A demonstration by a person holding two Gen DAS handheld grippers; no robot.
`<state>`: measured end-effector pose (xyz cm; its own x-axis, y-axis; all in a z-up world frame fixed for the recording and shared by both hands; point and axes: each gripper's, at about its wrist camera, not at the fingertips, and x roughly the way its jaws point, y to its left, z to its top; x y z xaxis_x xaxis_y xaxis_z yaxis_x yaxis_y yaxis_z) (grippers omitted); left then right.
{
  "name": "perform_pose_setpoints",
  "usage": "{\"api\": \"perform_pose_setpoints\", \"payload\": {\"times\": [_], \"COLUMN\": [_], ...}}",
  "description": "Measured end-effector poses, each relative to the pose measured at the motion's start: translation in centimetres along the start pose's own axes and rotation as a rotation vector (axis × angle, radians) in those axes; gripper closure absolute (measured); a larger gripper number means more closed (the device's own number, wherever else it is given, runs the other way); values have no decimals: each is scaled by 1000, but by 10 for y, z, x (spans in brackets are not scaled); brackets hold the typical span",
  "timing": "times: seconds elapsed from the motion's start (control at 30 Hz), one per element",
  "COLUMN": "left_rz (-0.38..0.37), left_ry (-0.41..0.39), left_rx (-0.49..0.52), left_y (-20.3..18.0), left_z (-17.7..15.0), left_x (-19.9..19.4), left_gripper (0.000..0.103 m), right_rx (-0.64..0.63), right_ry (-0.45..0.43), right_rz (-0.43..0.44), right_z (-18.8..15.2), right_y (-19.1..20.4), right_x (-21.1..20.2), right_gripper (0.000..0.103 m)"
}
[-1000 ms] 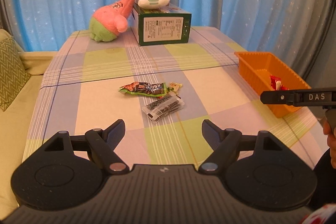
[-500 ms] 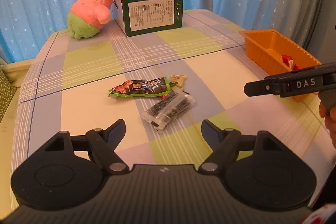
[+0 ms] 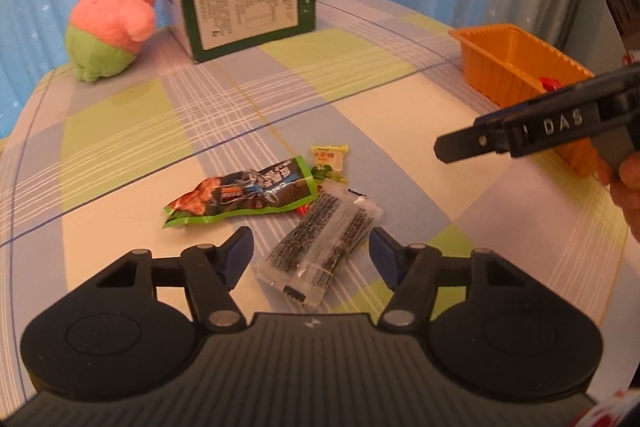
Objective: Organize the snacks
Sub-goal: 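Grasp the clear packet of dark seeds with the left tool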
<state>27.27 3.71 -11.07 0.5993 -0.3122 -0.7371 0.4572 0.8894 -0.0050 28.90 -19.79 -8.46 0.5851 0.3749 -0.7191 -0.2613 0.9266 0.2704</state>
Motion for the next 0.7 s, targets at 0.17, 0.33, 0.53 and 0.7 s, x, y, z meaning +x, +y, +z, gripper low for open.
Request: {"api": "perform_pose_setpoints", "payload": {"times": [0.17,0.33,0.53,0.7], "left_rz": [4,-34,-50,-64], "left_ry": [21,26,40,69], "left_rx": [35,46,24,14], "left_y": [0,-2,-4,-17], "left_z": [4,8,9,4], "left_x": [15,22,27,21], "left_gripper": [48,54,60,67], "right_rx": [3,8,6,13], "right_ry": [6,13,24,24], "right_rz": [-8,1,10,12], "right_z": [6,9,8,8], "right_y": [-4,-4,-1,0], "right_x": [6,11,13,14], "right_gripper": [32,32,32,32]}}
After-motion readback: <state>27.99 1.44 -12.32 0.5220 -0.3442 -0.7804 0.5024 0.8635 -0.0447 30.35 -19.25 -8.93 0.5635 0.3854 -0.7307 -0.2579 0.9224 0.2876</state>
